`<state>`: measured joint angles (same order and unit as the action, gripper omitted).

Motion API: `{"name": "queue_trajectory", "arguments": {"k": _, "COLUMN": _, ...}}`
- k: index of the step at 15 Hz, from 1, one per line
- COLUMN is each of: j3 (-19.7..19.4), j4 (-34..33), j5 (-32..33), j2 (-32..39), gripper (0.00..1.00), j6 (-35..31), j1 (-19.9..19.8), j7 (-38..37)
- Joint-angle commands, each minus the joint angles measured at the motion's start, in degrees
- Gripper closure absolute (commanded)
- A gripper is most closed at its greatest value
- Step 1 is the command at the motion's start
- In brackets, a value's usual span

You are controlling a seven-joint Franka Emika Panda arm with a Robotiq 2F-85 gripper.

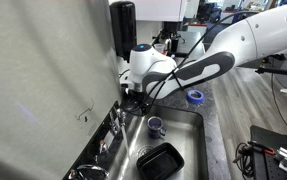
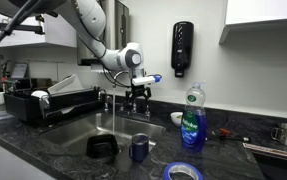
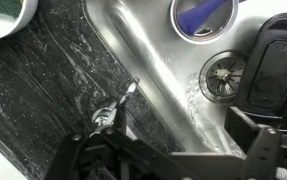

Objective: Open the tap

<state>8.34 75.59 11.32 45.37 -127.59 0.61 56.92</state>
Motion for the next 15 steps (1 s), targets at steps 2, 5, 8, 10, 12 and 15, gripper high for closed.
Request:
{"name": "queue_trajectory", "arguments": {"k": 2, "j3": -1.3, "j4": 3.6, "j5": -0.8, "j2": -2.9, "gripper": 0.00, "j6": -1.0, "j1": 0.2, "j7": -4.2}}
{"name": "queue_trajectory", "arguments": {"k": 5, "j3": -1.8, "j4": 3.9, "j5": -0.5, "j2": -3.3, "gripper": 0.00, "j6": -1.7, "j1": 0.2, "j7": -7.8}}
{"name": "queue_trajectory", "arguments": {"k": 8, "j3": -3.0, "j4": 4.8, "j5": -0.2, "j2": -4.4, "gripper": 0.00, "j6": -5.2, "j1": 0.4, "j7": -13.9}}
{"name": "queue_trajectory", "arguments": {"k": 10, "j3": -3.6, "j4": 6.1, "j5": 0.0, "j2": -5.9, "gripper": 0.00, "j6": -6.5, "j1": 0.3, "j7": -17.6}}
{"name": "queue_trajectory", "arguments": {"k": 12, "j3": -4.0, "j4": 8.3, "j5": 0.4, "j2": -8.3, "gripper": 0.00, "j6": -6.9, "j1": 0.2, "j7": -20.4}}
{"name": "queue_trajectory", "arguments": {"k": 15, "j3": -4.2, "j4": 12.4, "j5": 1.0, "j2": -12.9, "gripper": 0.00, "j6": -5.1, "j1": -0.4, "j7": -21.2}}
